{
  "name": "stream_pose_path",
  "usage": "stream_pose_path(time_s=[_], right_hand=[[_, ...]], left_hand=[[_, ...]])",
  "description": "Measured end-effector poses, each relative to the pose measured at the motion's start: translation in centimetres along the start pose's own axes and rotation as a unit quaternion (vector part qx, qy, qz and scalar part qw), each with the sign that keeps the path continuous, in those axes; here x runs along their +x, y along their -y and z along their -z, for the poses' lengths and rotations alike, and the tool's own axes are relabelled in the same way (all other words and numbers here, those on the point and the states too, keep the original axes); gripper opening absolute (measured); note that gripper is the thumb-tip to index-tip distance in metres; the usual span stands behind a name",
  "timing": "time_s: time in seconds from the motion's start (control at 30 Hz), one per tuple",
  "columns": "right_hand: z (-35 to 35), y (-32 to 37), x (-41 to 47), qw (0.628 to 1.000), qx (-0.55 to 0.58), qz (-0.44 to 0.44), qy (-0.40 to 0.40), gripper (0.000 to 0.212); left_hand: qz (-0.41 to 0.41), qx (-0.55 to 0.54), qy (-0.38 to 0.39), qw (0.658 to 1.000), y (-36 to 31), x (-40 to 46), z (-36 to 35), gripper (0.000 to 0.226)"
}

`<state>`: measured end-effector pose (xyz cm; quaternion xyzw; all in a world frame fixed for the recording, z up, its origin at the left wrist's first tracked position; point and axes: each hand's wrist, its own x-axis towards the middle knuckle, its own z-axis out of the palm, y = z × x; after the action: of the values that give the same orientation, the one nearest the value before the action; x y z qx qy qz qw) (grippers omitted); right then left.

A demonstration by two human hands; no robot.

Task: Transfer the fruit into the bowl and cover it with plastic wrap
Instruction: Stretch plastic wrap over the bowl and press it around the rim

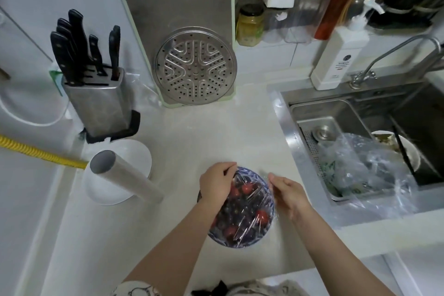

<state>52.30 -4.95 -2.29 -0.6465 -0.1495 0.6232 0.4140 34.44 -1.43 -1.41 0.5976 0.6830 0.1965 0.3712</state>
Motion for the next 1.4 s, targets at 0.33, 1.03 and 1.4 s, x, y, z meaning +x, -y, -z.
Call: stream_pose_path(time_s=[0.33, 1.03, 1.4], right_hand=[[-1.2, 1.6, 2.8, 0.999, -0.034, -0.032, -0.006, 0.041], [-0.9, 1.7, 3.0, 1.0, -0.015, -0.003, 0.0, 0.026], [-0.6, -0.6, 0.3, 0.996, -0.028, 0.08, 0.008, 0.025]], left_hand=[[0.123, -0.078, -0.1, 0.984, 0.3, -1.0, -0.3, 0.025], [-0.076, -0.018, 0.253, 0.964, -1.9, 4.2, -1.3, 0.022], [-0.025, -0.092, 0.261, 0.96, -1.6, 4.3, -1.0, 0.022]])
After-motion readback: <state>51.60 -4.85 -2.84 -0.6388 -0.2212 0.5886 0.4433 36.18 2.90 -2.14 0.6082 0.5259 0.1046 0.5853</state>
